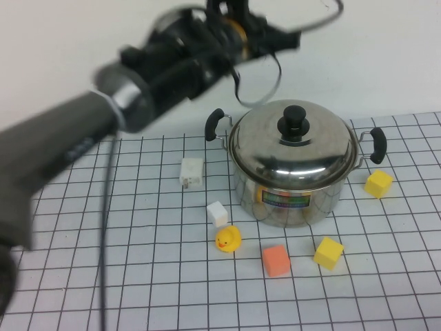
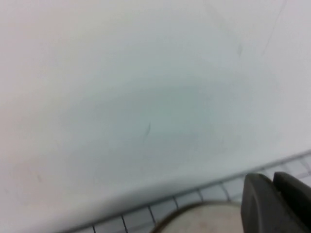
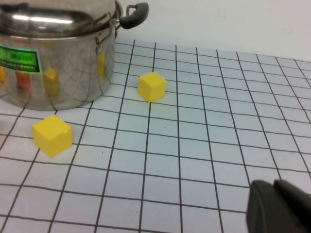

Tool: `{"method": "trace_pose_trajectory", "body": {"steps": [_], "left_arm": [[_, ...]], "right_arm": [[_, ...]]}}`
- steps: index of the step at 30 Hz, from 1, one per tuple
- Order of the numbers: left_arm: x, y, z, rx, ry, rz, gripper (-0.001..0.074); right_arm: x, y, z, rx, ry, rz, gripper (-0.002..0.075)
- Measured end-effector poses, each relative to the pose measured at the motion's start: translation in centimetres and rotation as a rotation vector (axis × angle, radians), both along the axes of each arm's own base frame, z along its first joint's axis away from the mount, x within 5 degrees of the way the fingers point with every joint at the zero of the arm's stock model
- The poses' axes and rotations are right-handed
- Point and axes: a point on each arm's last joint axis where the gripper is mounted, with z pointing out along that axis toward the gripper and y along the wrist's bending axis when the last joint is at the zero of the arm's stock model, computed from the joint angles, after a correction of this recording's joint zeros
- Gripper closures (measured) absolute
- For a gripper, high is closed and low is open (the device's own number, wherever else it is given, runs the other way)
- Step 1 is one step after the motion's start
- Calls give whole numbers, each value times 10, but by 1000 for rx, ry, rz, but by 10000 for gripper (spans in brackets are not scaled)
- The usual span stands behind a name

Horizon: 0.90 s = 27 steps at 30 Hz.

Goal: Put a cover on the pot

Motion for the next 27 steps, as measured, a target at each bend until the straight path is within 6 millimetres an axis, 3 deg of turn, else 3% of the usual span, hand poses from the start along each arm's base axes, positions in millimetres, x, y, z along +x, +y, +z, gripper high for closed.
{"method": "trace_pose_trajectory", "body": {"steps": [4,8,13,18,22,27], "left_arm": [[-27,21,56,-32,-81,32,732],[-65,50,111,-71,-164,65,735],[-127,92,149,-94,-242,78,735],[-197,143,155,-59,-296,114,736],[-260,189,143,-64,-311,161,736],[-325,241,110,-55,-326,254,736]], "right_arm": [[0,0,0,0,0,0,717],[0,0,0,0,0,0,717],[0,0,0,0,0,0,717],[0,0,0,0,0,0,717],[0,0,0,0,0,0,717],[0,0,0,0,0,0,717]]}}
